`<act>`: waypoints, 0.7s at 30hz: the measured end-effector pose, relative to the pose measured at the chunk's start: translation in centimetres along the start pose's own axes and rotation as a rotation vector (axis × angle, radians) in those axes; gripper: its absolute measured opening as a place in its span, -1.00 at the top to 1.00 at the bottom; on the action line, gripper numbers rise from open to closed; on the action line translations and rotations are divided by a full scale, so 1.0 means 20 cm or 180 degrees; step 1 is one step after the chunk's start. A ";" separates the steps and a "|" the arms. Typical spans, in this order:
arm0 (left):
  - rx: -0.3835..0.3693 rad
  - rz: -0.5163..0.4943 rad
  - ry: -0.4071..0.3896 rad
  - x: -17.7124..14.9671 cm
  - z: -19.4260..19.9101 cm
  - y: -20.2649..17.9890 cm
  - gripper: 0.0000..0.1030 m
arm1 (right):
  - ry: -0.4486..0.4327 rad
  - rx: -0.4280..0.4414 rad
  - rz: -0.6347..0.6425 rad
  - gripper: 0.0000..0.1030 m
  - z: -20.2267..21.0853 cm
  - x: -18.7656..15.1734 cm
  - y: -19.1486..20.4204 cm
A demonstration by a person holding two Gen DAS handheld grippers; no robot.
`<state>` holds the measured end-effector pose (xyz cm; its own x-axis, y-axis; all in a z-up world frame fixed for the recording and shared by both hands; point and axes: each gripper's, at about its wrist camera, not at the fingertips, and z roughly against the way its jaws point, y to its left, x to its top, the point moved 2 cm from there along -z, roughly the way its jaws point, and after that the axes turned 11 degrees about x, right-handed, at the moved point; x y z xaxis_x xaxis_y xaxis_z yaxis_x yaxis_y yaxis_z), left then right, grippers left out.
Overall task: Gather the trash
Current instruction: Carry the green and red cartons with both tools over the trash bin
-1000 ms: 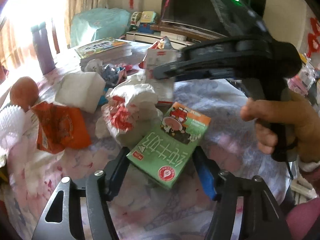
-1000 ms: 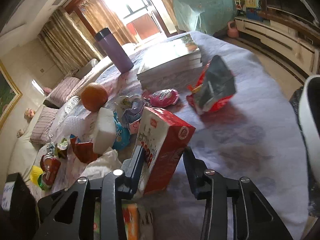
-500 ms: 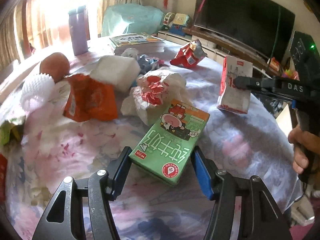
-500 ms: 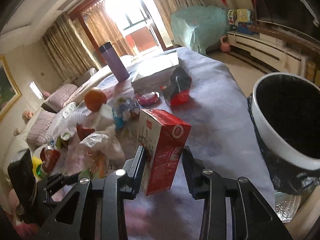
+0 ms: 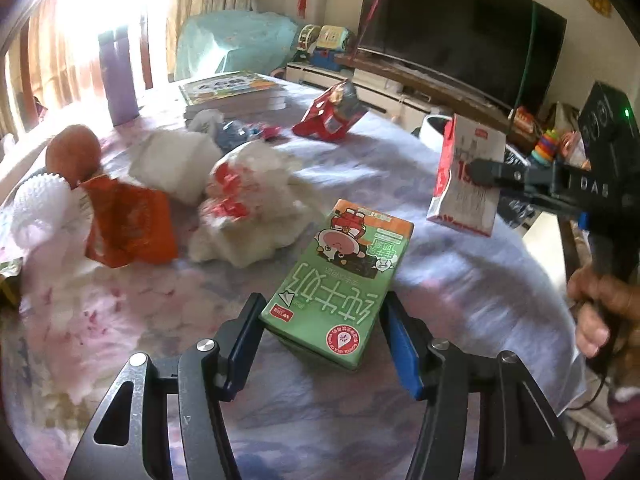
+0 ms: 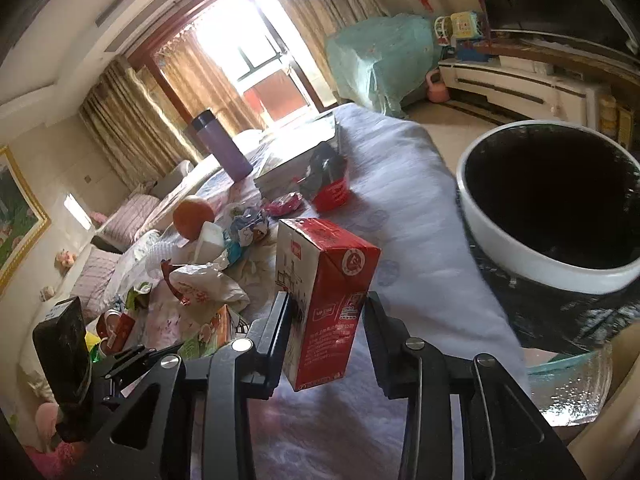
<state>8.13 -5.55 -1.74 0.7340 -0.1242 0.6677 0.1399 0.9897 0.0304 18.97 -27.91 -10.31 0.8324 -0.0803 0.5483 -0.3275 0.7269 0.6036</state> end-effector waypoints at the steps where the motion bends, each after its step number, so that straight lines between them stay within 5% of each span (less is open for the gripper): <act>1: -0.0031 0.0008 -0.0015 0.01 0.00 -0.01 -0.10 | -0.0021 -0.0009 -0.0014 0.29 0.02 0.00 -0.01; 21: -0.0162 -0.0132 -0.0243 0.29 -0.05 -0.36 -0.10 | -0.0480 -0.0253 -0.0166 0.30 0.39 0.07 -0.23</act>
<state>12.13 -13.42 1.11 0.6743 -0.1573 0.7215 0.2040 0.9787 0.0227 18.17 -36.62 -7.73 0.7689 -0.2164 0.6017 -0.2443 0.7702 0.5891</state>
